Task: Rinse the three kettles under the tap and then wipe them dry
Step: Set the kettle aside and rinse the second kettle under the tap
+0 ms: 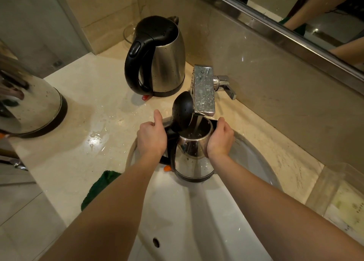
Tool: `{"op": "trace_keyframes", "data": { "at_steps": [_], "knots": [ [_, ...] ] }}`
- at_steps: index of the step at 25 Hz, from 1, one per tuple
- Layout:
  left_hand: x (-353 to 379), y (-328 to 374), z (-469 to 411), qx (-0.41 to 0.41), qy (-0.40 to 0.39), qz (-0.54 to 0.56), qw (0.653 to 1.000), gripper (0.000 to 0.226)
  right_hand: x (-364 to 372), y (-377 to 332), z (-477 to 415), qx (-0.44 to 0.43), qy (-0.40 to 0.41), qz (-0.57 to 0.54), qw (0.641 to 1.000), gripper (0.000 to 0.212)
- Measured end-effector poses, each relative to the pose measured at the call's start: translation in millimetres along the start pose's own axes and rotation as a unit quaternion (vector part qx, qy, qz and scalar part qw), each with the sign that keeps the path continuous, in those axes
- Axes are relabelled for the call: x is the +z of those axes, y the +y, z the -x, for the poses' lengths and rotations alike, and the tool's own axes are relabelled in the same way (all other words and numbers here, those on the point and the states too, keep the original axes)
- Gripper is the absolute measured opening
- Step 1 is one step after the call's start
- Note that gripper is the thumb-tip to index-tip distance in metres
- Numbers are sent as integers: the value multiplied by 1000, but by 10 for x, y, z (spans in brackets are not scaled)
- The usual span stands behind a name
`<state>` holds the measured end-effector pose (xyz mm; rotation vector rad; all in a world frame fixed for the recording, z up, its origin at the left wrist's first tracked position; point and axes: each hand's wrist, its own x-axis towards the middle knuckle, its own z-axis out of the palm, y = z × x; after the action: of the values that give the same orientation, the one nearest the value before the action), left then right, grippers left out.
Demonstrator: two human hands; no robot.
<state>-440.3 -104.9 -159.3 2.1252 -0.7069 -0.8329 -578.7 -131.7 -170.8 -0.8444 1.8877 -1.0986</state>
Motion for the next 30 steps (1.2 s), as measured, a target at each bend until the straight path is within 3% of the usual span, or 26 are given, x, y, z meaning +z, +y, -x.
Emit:
{"op": "trace_keyframes", "data": {
  "at_steps": [30],
  "knots": [
    [-2,5,-11,0,-1,6,1000,59,20,16,-19,3,1,-1,1000,45]
  ]
}}
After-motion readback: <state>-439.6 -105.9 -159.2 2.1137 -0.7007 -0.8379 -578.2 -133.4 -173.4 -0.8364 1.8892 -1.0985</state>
